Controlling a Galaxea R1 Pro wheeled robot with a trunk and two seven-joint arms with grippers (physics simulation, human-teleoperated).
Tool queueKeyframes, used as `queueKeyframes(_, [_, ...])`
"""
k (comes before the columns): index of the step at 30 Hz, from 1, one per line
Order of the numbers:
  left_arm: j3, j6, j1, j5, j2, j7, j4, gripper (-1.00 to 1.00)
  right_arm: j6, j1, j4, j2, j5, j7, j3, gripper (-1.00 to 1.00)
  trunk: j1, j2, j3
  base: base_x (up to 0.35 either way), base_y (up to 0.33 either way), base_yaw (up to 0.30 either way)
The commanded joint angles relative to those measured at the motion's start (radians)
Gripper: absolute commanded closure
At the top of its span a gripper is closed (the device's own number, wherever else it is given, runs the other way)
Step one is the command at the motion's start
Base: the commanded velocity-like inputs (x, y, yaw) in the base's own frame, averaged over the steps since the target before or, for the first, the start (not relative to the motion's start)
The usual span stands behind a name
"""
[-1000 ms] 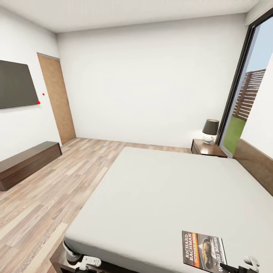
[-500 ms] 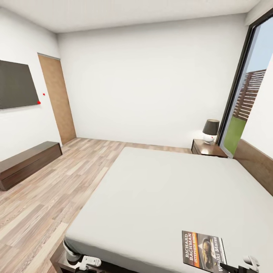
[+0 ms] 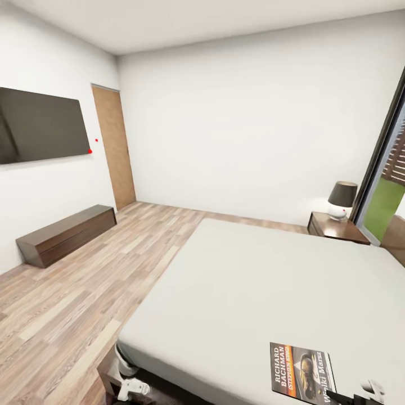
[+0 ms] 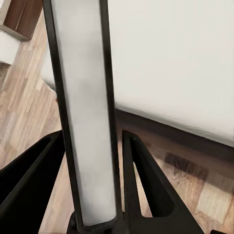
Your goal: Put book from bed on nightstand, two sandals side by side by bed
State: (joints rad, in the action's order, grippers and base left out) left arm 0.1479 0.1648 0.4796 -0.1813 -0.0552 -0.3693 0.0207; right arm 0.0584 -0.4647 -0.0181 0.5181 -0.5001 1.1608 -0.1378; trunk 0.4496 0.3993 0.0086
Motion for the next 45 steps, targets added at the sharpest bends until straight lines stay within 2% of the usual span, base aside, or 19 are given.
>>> queueKeyframes(1, [0.009,0.004,0.001,-0.010,0.000,-0.002,-0.001,-1.00,0.006,0.000,0.000,0.000,-0.011,0.003,-0.005,1.00,0.000,0.001,0.000,0.000,0.000,0.289])
queueKeyframes(45, [0.008,0.004,0.001,-0.010,0.005,-0.002,-0.002,-1.00,0.006,0.000,0.000,0.000,-0.011,0.002,-0.005,1.00,0.000,0.001,0.000,0.000,0.000,0.289])
